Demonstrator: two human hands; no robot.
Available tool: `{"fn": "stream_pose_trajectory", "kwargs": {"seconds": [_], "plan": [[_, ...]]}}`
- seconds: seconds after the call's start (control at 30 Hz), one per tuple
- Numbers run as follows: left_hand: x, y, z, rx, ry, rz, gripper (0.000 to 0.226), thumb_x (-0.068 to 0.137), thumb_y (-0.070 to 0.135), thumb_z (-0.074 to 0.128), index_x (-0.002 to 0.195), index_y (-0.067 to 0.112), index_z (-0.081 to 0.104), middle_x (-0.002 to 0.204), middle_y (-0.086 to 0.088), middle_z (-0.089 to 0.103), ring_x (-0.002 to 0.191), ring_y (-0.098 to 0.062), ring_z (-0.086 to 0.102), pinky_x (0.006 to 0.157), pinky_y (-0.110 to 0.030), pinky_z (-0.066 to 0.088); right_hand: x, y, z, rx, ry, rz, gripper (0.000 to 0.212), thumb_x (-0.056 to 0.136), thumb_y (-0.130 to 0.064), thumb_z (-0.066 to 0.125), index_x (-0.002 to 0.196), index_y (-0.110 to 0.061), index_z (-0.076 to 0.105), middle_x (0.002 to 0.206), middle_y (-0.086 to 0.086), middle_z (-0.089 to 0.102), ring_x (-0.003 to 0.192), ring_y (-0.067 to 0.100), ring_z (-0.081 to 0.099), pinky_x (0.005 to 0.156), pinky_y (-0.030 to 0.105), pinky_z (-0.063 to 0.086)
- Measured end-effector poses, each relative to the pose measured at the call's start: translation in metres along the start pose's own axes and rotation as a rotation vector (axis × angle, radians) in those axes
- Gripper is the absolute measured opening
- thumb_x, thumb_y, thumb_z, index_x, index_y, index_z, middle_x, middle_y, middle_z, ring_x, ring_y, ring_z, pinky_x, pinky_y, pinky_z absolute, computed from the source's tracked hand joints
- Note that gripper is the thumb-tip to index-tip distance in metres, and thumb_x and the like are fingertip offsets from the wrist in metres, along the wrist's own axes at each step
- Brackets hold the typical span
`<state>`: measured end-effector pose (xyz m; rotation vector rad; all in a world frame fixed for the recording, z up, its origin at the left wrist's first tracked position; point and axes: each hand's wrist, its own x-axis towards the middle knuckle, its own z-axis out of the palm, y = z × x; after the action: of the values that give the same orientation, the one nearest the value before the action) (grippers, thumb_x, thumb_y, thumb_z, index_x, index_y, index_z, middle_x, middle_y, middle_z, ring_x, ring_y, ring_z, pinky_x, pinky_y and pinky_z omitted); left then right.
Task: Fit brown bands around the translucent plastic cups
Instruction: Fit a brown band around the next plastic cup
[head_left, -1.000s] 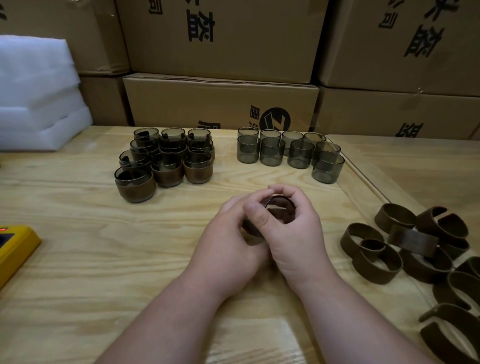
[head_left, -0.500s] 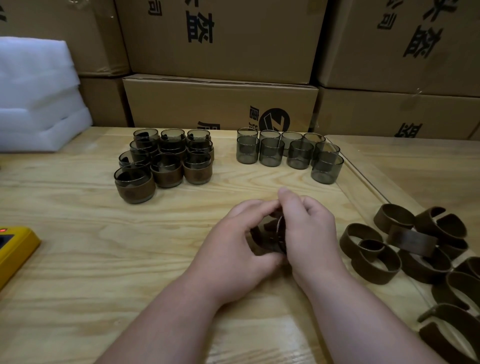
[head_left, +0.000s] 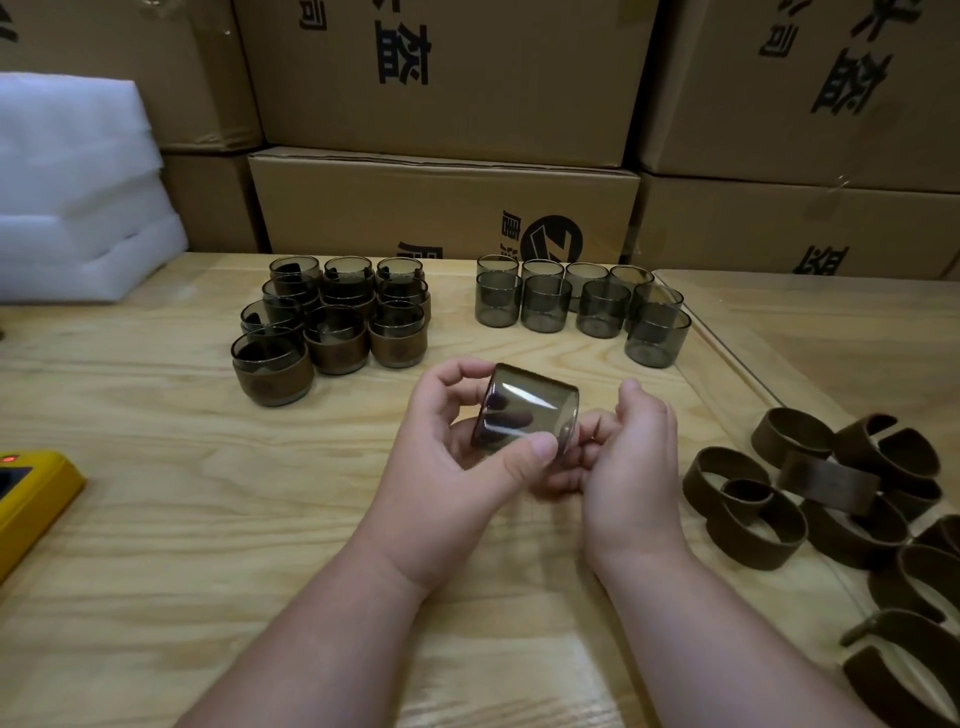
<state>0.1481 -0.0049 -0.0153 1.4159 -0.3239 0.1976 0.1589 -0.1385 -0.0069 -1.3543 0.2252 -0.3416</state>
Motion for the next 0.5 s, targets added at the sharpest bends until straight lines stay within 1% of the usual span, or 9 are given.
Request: {"fn": "stream_pose_trajectory", "kwargs": {"seconds": [0.03,0.07,0.1,0.13,0.17,0.27,0.37,0.43,0.5], "plan": [[0.0001,-0.0005,0.0000,0.004,0.007,-0.001,0.064,0.064,0.032,0.084,0.120,0.026,0.054,0.115,-0.007,0.067,0.093,-0.012,0.072,0.078,-0.025,0.056,0.0001,0.0009,-0.0010,0.011,-0.026,0.003,0.062,0.083,-0.055,0.035,0.103,0.001,0.052,0.070,0.018,0.055,0.056,0.031,0.059,0.058,0.042,0.049],[0.0003,-0.0012,-0.0001,0.023,0.011,-0.003,0.059,0.065,0.029,0.083,0.117,0.028,0.056,0.110,0.000,0.069,0.092,-0.011,0.071,0.077,-0.025,0.056,-0.0001,0.0010,-0.0016,0.013,-0.045,-0.004,0.056,0.082,-0.053,0.034,0.094,-0.003,0.056,0.065,0.014,0.052,0.054,0.029,0.057,0.058,0.042,0.047],[0.0006,-0.0022,-0.0001,0.051,0.016,-0.007,0.054,0.066,0.025,0.083,0.113,0.032,0.058,0.103,0.008,0.071,0.090,-0.008,0.071,0.076,-0.024,0.056,-0.0012,0.0000,-0.0015,0.013,-0.062,-0.008,0.044,0.081,-0.050,0.033,0.081,-0.014,0.059,0.061,0.011,0.050,0.052,0.027,0.056,0.058,0.042,0.045],[0.0011,-0.0033,0.0004,0.075,0.022,-0.014,0.050,0.067,0.020,0.081,0.109,0.036,0.060,0.099,0.013,0.072,0.089,-0.006,0.071,0.076,-0.023,0.056,-0.0029,-0.0013,-0.0009,0.014,-0.083,-0.014,0.036,0.079,-0.046,0.034,0.065,-0.022,0.056,0.057,0.009,0.049,0.051,0.025,0.054,0.057,0.040,0.044],[0.0015,-0.0041,0.0010,0.091,0.029,-0.020,0.050,0.068,0.016,0.078,0.109,0.039,0.060,0.100,0.015,0.072,0.089,-0.005,0.071,0.076,-0.022,0.056,-0.0047,-0.0025,-0.0006,0.017,-0.105,-0.020,0.032,0.077,-0.043,0.035,0.056,-0.025,0.051,0.055,0.009,0.049,0.050,0.024,0.053,0.055,0.036,0.044],[0.0031,-0.0054,0.0042,0.108,0.054,-0.047,0.068,0.068,0.014,0.076,0.127,0.042,0.055,0.116,0.004,0.067,0.096,-0.007,0.074,0.078,-0.020,0.055,-0.0070,-0.0026,-0.0014,0.045,-0.144,-0.035,0.024,0.071,-0.033,0.035,0.059,-0.016,0.046,0.053,0.013,0.048,0.046,0.019,0.049,0.045,0.025,0.043],[0.0044,-0.0058,0.0065,0.152,0.076,-0.088,0.088,0.063,0.023,0.081,0.144,0.036,0.049,0.124,0.001,0.068,0.105,-0.003,0.072,0.085,-0.017,0.054,-0.0071,-0.0026,-0.0025,0.067,-0.132,-0.033,0.020,0.068,-0.026,0.034,0.063,-0.010,0.045,0.052,0.011,0.050,0.043,0.016,0.049,0.040,0.025,0.042],[0.0049,-0.0061,0.0068,0.191,0.079,-0.098,0.092,0.056,0.033,0.086,0.142,0.035,0.053,0.131,0.002,0.066,0.111,0.001,0.068,0.090,-0.017,0.053,-0.0058,-0.0021,-0.0025,0.024,-0.103,-0.046,0.022,0.078,-0.019,0.035,0.064,-0.009,0.048,0.051,0.009,0.051,0.043,0.015,0.050,0.040,0.026,0.043],[0.0047,-0.0064,0.0073,0.206,0.075,-0.099,0.090,0.050,0.040,0.088,0.134,0.039,0.058,0.127,0.006,0.069,0.112,-0.001,0.068,0.094,-0.020,0.055,-0.0033,-0.0007,-0.0015,-0.025,-0.052,-0.055,0.029,0.089,-0.008,0.033,0.066,-0.009,0.052,0.052,0.008,0.052,0.042,0.015,0.050,0.039,0.027,0.043]]}}
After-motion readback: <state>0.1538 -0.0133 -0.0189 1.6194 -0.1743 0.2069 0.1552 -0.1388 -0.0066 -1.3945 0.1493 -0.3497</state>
